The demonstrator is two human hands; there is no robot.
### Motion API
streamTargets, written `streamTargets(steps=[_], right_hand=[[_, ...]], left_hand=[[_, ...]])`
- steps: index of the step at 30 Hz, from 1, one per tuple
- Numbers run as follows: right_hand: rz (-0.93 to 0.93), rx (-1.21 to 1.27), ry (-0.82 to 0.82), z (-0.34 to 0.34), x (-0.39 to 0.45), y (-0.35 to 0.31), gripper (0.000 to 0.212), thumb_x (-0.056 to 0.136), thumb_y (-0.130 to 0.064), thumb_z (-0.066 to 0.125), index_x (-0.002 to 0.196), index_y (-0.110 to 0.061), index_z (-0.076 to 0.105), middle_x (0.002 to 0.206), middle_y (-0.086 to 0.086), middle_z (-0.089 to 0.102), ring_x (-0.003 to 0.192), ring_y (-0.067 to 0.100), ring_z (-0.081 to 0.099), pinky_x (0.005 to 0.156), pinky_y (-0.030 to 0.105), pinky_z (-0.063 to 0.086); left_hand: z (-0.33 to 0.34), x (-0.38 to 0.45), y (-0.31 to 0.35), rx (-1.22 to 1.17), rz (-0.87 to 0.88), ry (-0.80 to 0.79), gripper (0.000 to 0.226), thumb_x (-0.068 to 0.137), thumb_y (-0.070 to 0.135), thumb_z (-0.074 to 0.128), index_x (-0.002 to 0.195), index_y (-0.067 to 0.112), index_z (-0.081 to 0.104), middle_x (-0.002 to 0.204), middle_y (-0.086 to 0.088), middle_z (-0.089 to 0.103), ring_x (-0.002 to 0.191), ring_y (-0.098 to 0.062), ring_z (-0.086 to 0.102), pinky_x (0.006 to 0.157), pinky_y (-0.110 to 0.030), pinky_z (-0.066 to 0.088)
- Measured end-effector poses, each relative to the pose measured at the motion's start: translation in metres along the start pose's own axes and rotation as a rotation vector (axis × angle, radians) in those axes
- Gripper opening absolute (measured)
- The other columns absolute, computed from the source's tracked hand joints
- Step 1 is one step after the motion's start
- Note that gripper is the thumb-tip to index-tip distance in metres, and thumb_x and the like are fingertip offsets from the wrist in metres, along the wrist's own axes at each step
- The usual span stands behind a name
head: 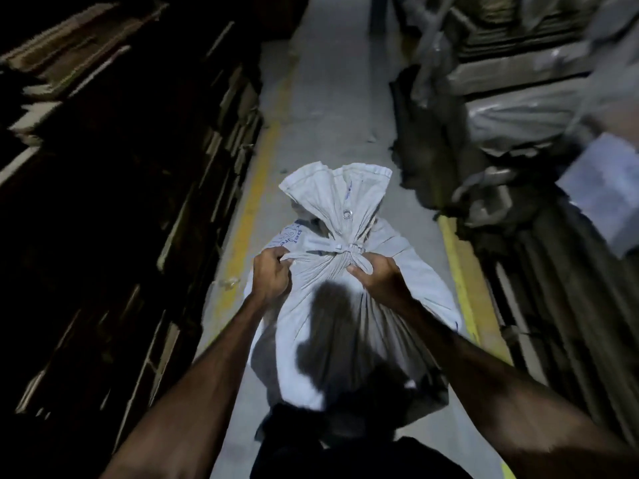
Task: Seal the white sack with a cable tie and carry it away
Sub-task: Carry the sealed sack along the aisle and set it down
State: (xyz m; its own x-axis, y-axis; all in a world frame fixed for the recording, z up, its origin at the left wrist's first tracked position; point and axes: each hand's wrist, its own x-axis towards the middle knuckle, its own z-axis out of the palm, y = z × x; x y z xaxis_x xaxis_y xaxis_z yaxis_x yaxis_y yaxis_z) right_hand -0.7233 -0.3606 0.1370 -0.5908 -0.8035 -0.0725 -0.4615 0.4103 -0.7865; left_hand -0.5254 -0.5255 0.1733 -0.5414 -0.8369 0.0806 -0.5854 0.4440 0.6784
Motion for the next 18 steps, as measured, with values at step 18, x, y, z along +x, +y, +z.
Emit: streamTargets(steps=[18], right_hand=[[0.572,0.105,0.616,-0.070,0.096,0.064,0.030,0.093,-0.039,0.077,0.076,-0.021,0.059,0.072,-0.001,0.069,0.075,0.025,0.068,0.073,0.043,0.052]], left_hand=[[0.181,0.287,0.117,-0.081,0.702,-0.653,0.018,0.079,0.020,0.061,0.061,0.020,0.055,0.059,0.003,0.049,0.062,-0.020,0.047,0.060,-0.029,0.028]])
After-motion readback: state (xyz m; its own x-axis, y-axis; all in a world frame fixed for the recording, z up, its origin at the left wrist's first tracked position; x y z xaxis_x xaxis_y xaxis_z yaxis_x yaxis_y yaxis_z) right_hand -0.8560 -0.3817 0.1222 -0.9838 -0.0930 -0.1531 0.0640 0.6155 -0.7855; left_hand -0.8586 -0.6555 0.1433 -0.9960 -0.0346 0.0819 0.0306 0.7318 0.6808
